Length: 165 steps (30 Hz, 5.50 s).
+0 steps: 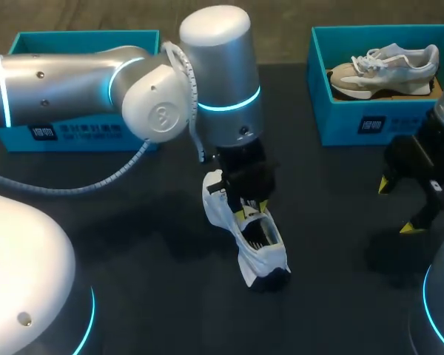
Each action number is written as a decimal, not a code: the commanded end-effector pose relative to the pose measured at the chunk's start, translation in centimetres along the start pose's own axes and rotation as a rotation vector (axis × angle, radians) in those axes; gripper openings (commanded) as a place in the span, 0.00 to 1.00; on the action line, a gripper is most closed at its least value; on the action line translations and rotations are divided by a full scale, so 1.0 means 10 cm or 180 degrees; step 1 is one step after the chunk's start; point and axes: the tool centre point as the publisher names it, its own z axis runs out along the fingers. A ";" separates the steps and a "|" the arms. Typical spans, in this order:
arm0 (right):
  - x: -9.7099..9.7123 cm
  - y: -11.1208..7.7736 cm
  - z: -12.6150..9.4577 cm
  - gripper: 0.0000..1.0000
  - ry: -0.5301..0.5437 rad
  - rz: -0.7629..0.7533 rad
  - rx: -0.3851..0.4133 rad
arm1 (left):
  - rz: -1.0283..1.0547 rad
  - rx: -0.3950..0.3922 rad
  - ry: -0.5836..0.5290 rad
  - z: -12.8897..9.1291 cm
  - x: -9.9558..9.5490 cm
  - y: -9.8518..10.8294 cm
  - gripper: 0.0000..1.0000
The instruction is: Take the shoe out of the shoebox, open the shoe tongue, remove and reinsert the insole, then place the shoe into the shoebox
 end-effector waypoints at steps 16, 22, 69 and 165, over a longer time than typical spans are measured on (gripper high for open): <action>0.00 0.00 0.01 1.00 0.0000 0.0004 0.0010 | -0.0258 -0.0611 0.0441 -0.64 0.20 -0.40 1.00; 0.00 0.00 0.01 1.00 0.0000 0.0004 0.0010 | -0.0258 -0.0611 0.0441 -0.64 0.20 -0.40 1.00; 0.00 0.00 0.01 1.00 0.0000 0.0004 0.0010 | -0.4335 -0.0003 0.0319 -0.10 0.34 -1.25 1.00; 0.00 0.00 0.01 1.00 0.0000 0.0004 0.0010 | -0.3637 -0.0443 0.0613 -1.87 1.11 0.14 0.00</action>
